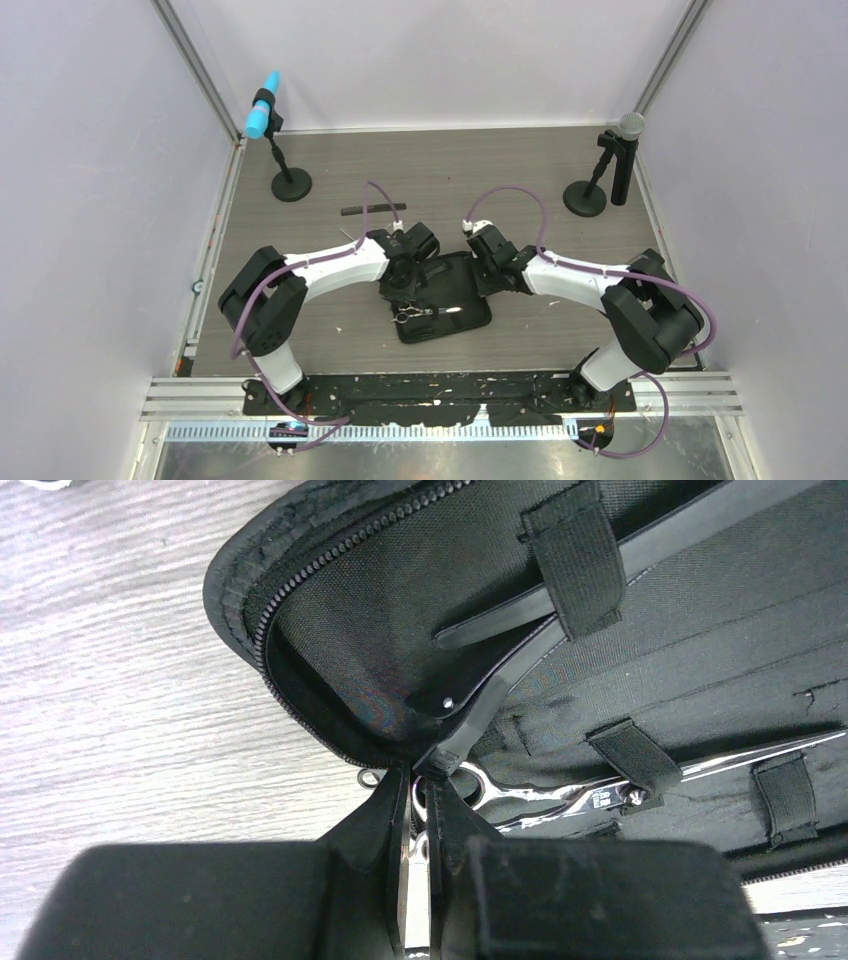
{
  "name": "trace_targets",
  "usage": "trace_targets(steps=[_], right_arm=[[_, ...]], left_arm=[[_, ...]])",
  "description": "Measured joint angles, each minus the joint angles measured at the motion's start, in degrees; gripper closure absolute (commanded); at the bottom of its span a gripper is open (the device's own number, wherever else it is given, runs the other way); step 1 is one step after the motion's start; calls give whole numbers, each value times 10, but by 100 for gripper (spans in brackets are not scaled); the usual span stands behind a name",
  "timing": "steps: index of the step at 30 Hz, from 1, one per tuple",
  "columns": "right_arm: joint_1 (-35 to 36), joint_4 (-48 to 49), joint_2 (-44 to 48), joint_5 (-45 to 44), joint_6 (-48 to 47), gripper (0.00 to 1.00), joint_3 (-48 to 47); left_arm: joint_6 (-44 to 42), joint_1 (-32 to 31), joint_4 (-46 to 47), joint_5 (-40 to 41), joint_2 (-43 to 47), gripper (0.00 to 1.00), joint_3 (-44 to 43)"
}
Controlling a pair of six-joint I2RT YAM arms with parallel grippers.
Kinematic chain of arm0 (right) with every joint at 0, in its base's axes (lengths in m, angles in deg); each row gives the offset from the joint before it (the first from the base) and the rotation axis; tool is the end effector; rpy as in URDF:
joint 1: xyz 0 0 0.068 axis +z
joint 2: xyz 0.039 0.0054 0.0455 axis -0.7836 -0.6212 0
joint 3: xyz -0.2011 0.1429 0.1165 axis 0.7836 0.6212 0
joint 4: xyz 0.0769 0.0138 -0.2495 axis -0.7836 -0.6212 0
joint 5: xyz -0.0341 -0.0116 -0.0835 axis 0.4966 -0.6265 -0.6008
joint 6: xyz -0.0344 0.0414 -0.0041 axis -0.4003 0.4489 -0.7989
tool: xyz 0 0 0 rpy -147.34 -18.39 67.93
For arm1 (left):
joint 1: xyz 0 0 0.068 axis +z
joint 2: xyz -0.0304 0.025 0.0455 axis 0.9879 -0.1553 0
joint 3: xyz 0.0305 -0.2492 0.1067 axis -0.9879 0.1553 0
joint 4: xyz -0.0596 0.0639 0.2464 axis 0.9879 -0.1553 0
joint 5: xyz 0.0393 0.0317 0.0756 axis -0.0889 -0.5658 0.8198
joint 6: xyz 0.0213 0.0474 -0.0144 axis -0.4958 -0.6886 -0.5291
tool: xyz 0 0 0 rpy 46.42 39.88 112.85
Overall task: Sort the hair-cutting tools
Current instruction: Place the scissors in the hairdressing tool bag.
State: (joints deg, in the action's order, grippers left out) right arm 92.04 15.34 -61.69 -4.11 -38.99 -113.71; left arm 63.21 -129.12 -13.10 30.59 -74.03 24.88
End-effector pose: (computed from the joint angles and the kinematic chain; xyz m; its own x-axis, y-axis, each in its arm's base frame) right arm 0.2193 0.1820 0.1585 -0.8022 -0.3079 -0.5115 -0.3897 0.9191 0.0579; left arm 0.2147 -0.2315 0.1772 -0.9516 0.1621 -0.2610 0.1749 0.9842 -0.0266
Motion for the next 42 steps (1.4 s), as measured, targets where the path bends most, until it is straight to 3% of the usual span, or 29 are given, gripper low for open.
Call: trace_targets(steps=[19,32,42], right_arm=[[-1,75,40,-18,109,95,63],[-1,110,57,-25,145,95,92],[-1,135,65,-28,152,95,109]], left_arm=[[235,0,79,-21,87,100,111],[252,-37,53,22,66,100,86],[254,-59,47,-13,67,99,86]])
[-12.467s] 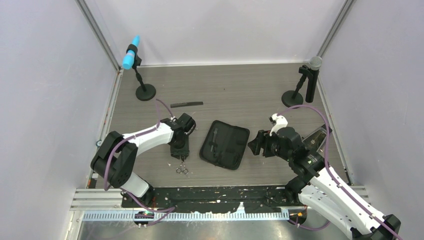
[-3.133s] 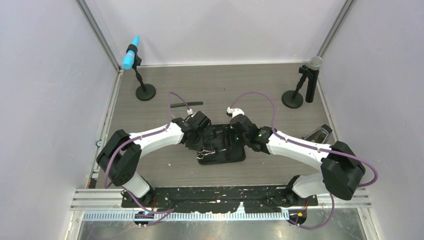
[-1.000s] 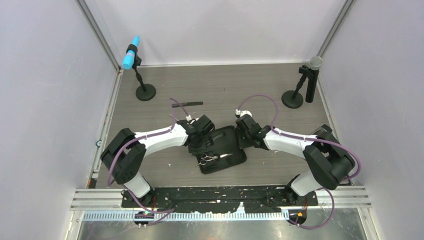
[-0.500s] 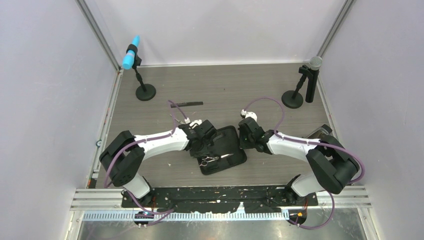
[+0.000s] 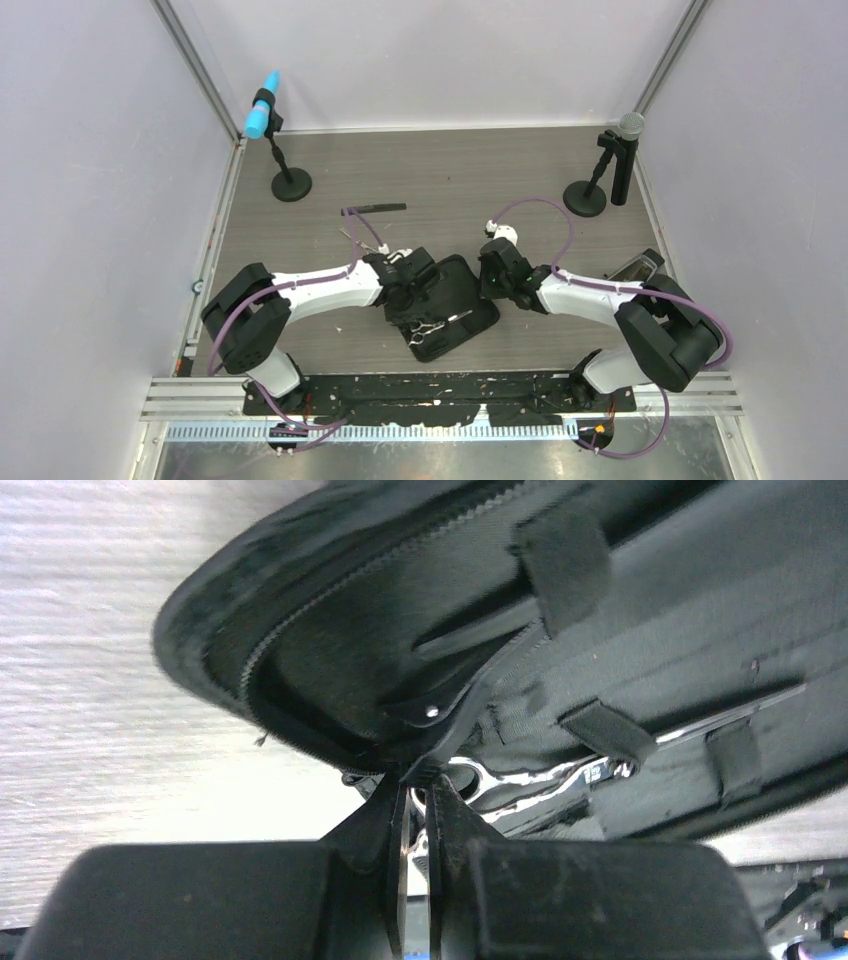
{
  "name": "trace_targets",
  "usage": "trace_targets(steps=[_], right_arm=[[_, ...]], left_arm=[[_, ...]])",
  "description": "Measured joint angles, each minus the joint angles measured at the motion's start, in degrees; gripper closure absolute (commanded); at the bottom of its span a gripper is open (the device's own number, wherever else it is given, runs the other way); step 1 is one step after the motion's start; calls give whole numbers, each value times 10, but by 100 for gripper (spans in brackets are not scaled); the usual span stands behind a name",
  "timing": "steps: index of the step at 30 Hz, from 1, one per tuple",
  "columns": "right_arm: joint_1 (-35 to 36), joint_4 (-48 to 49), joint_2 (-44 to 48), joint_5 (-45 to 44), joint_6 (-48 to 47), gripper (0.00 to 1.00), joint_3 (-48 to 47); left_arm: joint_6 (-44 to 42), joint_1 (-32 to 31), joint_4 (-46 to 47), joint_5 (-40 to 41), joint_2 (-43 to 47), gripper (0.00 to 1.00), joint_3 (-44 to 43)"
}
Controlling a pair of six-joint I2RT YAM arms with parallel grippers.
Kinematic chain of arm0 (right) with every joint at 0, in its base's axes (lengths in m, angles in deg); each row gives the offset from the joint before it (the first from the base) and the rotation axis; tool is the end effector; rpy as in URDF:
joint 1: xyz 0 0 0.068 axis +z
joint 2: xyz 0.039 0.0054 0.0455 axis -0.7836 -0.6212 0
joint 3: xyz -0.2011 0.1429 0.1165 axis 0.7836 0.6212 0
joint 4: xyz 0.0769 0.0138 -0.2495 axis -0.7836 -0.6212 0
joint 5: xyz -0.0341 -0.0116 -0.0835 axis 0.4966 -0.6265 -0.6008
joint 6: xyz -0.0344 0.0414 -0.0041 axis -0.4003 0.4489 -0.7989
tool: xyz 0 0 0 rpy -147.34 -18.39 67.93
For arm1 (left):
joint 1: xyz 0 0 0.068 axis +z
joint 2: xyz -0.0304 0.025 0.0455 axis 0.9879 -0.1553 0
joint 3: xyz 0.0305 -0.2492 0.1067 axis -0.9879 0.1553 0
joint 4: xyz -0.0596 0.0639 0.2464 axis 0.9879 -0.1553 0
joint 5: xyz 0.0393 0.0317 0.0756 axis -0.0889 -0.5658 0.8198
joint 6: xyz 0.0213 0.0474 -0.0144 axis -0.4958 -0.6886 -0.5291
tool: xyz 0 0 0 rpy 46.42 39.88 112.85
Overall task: Sort the hair-cutting tools
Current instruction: Place the scissors in the hairdressing tool bag.
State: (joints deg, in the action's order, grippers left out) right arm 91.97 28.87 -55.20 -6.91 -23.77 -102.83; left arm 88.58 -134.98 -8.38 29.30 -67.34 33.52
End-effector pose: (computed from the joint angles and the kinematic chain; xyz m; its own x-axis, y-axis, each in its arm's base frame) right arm 0.2010 0.1637 0.1495 -0.7972 0.0082 -0.6037 -0.1686 0.9571 0.2358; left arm 0.1723 -0.2294 0.1729 -0.9566 -0.1847 -0.2255 -0.1433 0.9716 -0.1882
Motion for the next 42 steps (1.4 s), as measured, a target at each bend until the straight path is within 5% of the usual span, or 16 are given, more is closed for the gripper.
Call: trace_targets(steps=[4,10,14,28,42], right_arm=[[0,16,0,-3,0,94,5],[3,4,6,-1,-9,60,2],[20,-77,51,2,-35,53,-14],[124,-195,166,25,-11,52,-55],[128,-196,86,24,9,59,-32]], left_arm=[[0,-22,-2,-31,1,100,0],[21,-23,19,-49,10,100,23],[37,-16,43,-64,22,100,41],[62,-16,150,-49,16,100,42],[61,-16,153,-48,16,100,42]])
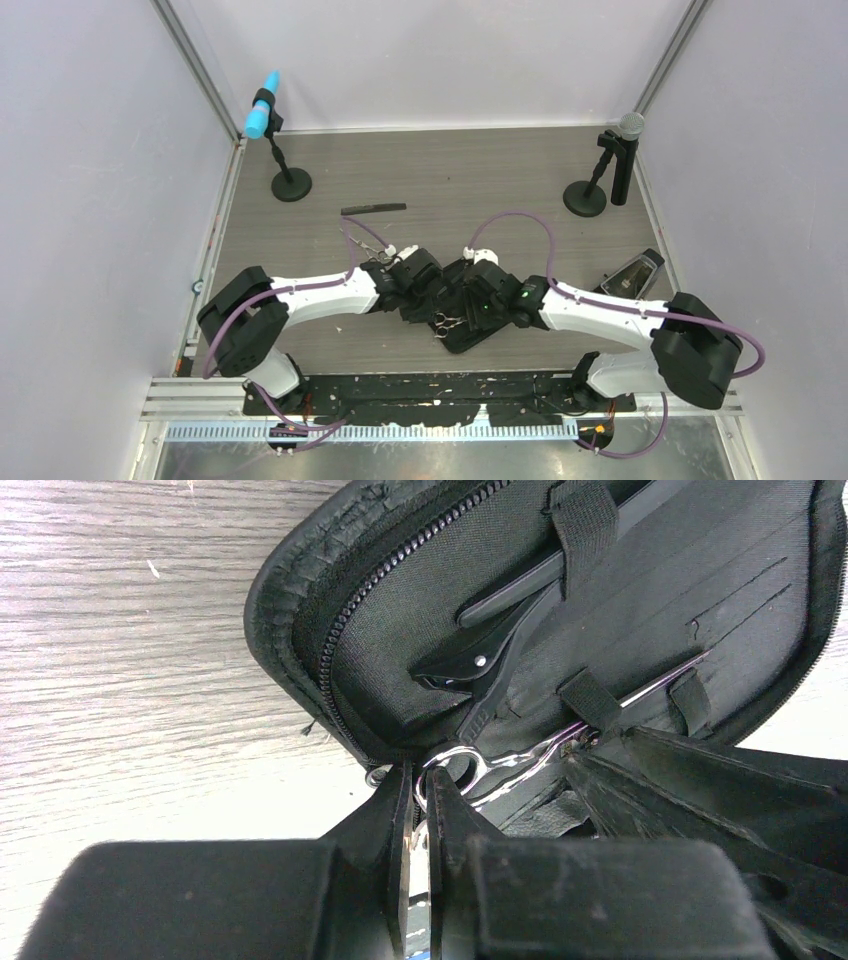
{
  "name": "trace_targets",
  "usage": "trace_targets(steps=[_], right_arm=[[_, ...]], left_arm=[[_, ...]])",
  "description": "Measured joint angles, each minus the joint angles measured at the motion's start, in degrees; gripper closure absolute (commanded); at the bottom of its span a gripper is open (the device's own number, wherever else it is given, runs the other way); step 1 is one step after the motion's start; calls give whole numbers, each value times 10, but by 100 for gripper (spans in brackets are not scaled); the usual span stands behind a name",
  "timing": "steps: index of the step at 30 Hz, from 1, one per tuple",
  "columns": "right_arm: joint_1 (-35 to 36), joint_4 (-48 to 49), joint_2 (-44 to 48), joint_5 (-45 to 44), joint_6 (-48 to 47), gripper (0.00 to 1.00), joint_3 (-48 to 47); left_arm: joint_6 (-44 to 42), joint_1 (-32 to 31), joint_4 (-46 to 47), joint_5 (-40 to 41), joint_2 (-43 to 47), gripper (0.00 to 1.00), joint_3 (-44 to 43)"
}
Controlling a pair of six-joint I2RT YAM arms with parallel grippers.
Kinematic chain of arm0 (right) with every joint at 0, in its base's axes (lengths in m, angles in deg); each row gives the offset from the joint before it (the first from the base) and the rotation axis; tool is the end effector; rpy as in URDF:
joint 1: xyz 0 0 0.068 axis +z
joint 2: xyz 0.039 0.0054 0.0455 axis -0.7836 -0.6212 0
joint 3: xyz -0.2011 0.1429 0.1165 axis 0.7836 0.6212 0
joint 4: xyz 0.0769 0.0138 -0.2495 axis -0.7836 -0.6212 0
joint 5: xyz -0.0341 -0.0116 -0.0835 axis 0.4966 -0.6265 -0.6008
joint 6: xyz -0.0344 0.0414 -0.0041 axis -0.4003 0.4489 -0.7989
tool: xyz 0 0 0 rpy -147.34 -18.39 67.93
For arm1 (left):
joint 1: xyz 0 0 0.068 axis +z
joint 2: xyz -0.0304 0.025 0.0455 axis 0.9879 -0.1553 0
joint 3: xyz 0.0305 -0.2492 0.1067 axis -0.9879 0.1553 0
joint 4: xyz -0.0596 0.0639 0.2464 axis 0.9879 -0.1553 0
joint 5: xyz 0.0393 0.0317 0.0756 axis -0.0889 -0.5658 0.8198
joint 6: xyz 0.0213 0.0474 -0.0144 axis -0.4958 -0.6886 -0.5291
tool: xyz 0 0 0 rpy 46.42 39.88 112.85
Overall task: Sort the hair-cutting tools
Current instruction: Place the scissors in the hairdressing tool bag.
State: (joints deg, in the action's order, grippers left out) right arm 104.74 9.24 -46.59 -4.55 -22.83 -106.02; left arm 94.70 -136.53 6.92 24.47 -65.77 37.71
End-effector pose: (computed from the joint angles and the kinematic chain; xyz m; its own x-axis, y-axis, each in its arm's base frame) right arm 0.1430 0.1840 0.1775 -0.8404 -0.2219 -0.4944 -0.3605 0.9102 0.2042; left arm 0.1695 -0.2443 0.1713 -0.9395 -0.2779 -0.2003 -0.1698 0.8856 -0.4323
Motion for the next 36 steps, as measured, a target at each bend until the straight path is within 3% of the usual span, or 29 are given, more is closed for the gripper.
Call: trace_targets(steps=[11,24,36], right_arm=[[24,-2,-54,-35,-15,63,-19],[34,0,-53,-78,-56,62,-29],[34,23,-78,-72,-80,63,-40]], left_arm=[[-3,0,-1,0,-12,100,-3],[-2,0,-1,9,-14,100,-3],[-4,0,-5,11,-14,100,-4]])
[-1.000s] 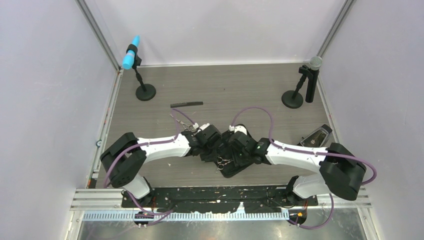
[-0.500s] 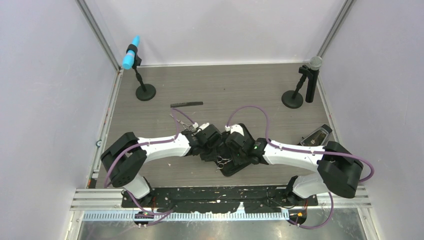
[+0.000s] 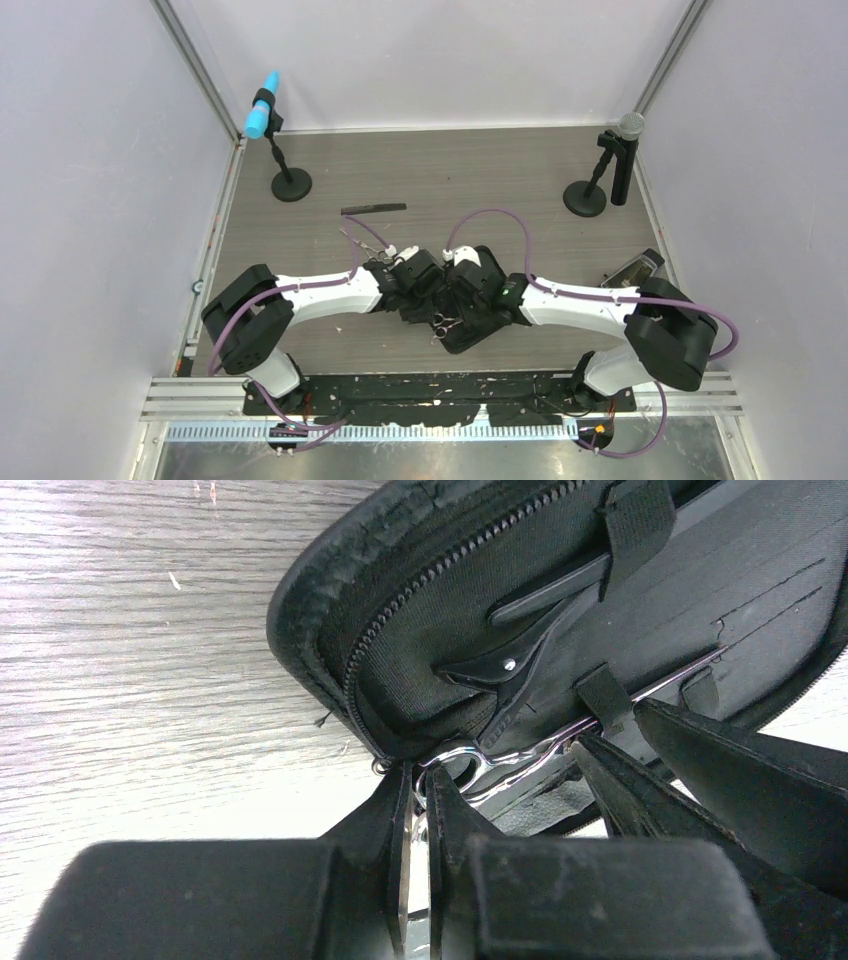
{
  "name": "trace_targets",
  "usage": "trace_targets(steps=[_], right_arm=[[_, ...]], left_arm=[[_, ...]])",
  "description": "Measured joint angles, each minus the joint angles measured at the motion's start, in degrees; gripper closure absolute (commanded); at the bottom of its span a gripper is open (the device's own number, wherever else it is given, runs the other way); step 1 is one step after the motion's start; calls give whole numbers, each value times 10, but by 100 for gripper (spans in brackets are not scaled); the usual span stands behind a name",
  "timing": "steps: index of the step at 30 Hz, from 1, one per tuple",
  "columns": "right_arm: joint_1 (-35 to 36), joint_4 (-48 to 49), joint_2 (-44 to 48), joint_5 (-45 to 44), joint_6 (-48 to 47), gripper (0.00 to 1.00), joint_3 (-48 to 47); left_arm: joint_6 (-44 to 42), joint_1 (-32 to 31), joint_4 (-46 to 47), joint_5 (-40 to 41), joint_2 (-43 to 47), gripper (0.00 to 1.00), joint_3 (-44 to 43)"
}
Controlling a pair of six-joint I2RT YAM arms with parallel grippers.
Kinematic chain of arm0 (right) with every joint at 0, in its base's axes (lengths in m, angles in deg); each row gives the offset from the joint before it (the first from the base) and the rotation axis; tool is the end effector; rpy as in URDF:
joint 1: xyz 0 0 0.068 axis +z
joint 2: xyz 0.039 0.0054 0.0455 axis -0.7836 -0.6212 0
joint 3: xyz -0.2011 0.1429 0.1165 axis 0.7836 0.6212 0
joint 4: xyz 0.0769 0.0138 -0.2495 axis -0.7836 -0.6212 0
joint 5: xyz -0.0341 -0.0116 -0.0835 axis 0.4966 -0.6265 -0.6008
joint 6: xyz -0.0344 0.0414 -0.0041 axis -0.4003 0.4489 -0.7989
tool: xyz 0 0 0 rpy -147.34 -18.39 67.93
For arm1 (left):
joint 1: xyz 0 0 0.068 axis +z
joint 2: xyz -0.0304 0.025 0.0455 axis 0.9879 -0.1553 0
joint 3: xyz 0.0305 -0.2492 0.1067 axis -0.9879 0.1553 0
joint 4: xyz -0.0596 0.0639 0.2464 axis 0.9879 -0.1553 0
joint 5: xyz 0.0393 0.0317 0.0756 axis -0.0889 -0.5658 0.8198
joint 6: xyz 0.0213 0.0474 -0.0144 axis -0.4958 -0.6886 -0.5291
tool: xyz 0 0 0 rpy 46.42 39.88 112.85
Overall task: Sort the hair-cutting tools
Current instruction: Place the scissors in the hairdressing tool bag.
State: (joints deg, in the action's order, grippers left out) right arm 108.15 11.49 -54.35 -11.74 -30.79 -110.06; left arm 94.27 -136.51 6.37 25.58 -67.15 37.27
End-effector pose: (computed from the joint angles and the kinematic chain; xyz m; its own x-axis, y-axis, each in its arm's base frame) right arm 0.1494 0.2108 0.1700 -0.7454 -0.3859 -0.5436 -0.4747 0.8798 0.0264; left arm 0.1713 -0.2455 0.1662 -0.9383 -0.2736 -0.2114 -0.1713 0.8991 -0.4028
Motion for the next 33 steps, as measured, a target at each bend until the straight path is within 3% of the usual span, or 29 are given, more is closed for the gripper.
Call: trace_targets(steps=[13,33], right_arm=[[0,2,3,28,-11,62,-2],[0,-7,8,20,-39,69,14]], left_arm=[[-8,5,-4,8,0,100,-1],[-11,7,-11,10,-7,100,-10]])
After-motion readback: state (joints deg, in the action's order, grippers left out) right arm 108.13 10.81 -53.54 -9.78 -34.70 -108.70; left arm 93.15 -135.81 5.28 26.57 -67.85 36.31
